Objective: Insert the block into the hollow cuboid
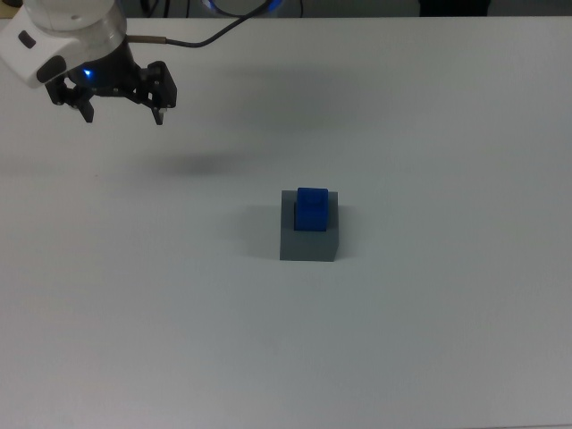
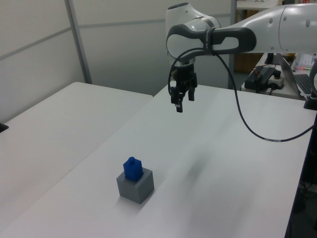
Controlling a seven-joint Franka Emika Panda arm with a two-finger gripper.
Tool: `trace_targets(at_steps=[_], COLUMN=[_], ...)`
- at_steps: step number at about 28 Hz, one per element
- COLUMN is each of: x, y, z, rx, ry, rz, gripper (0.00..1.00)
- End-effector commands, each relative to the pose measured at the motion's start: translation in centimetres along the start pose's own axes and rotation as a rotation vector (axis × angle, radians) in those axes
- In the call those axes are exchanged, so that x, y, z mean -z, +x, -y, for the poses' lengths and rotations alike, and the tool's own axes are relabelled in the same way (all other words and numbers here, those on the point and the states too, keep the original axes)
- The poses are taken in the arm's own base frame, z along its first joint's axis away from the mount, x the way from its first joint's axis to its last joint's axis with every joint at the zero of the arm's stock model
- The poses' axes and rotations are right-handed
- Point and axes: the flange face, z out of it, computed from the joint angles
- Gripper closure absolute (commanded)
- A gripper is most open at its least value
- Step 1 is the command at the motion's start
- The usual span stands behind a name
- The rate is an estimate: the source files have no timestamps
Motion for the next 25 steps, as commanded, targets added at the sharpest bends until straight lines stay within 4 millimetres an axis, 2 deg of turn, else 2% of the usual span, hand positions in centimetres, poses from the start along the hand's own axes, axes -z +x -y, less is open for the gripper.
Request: trace_targets(at_steps=[1, 25], x=[0.8, 0.96], y=[-0.5, -0.72], z=[0.68, 0.88], rx=[0.013, 0.012], ry=[0.025, 0.046], rz=[0.024, 0.034], gripper=[0.0, 0.0])
